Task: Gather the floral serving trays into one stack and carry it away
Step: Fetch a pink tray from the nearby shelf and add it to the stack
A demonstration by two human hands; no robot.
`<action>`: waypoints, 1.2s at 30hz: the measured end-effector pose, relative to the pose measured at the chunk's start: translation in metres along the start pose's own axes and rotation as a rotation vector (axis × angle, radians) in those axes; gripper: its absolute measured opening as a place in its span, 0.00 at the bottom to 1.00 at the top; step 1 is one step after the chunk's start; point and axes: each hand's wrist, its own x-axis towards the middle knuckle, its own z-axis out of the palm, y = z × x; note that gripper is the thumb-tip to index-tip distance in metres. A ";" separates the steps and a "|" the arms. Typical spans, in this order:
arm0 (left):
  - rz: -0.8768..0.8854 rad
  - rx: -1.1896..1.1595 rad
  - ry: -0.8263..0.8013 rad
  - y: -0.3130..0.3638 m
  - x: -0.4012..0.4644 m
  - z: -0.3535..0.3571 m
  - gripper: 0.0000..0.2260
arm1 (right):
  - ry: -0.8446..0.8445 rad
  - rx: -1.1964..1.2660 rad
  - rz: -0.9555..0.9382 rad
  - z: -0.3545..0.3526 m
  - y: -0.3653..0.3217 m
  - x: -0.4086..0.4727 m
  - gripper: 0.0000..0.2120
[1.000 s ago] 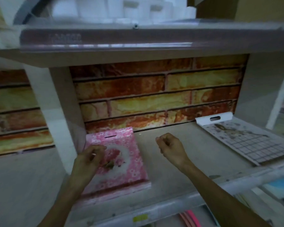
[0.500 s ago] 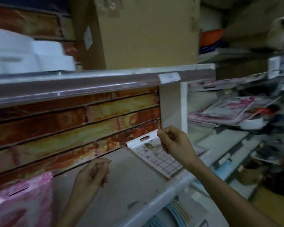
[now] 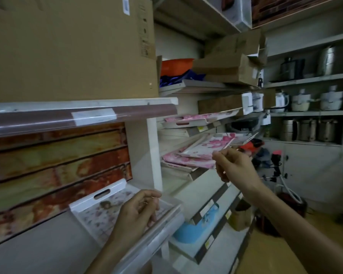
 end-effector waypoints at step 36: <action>0.172 -0.154 0.033 -0.033 0.323 0.215 0.08 | -0.036 0.575 0.613 -0.118 0.150 0.406 0.28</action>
